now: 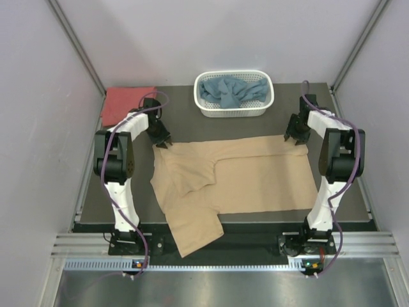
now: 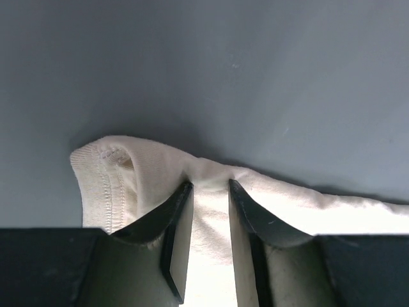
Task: Fold and stack the t-shirts
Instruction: Fold the tshirt
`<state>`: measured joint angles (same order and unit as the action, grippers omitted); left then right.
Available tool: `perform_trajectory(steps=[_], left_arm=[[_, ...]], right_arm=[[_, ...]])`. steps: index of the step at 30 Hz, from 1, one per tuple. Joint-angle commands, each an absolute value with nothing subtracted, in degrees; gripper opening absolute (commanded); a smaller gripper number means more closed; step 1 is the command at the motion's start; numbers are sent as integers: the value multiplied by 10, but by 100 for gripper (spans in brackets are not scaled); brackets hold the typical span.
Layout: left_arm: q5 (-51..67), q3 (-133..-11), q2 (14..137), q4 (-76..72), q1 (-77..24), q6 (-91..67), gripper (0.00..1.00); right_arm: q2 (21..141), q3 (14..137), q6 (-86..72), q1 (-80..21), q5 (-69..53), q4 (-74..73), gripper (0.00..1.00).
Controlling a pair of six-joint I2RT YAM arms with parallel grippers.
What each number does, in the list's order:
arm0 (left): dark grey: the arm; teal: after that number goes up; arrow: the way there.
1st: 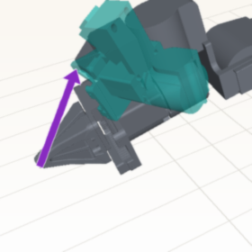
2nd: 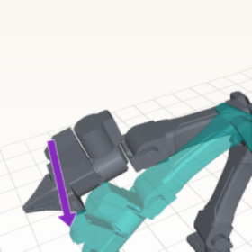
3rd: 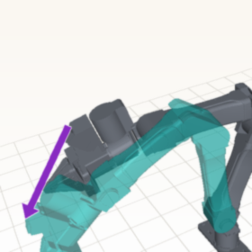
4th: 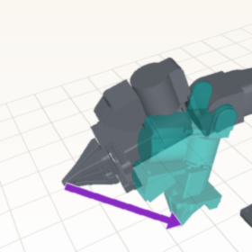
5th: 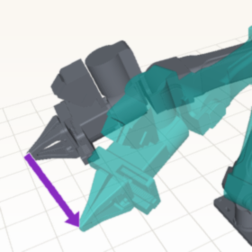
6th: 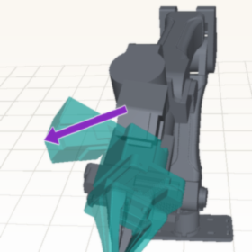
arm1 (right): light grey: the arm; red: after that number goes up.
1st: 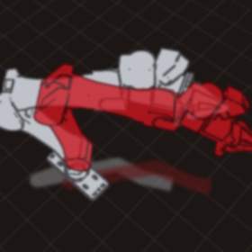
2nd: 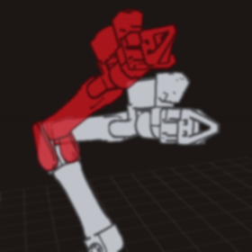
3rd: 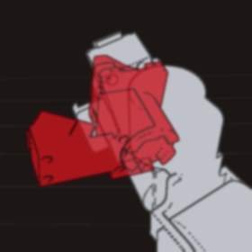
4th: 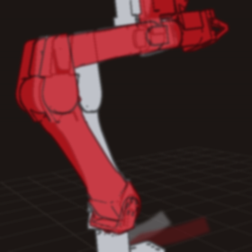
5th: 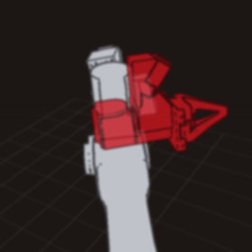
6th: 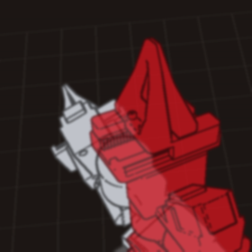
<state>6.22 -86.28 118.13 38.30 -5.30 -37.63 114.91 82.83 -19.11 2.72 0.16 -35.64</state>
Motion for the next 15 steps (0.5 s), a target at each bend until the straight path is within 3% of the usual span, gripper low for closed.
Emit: perform_trajectory(steps=[1,15], left_arm=[[-25,-870,1230,393,-38,-368,35],[-69,-1019,1334,353,-6,-323,37]], right_arm=[[1182,840,-178,33,40,-323,50],[1285,944,-208,44,29,-342,50]])
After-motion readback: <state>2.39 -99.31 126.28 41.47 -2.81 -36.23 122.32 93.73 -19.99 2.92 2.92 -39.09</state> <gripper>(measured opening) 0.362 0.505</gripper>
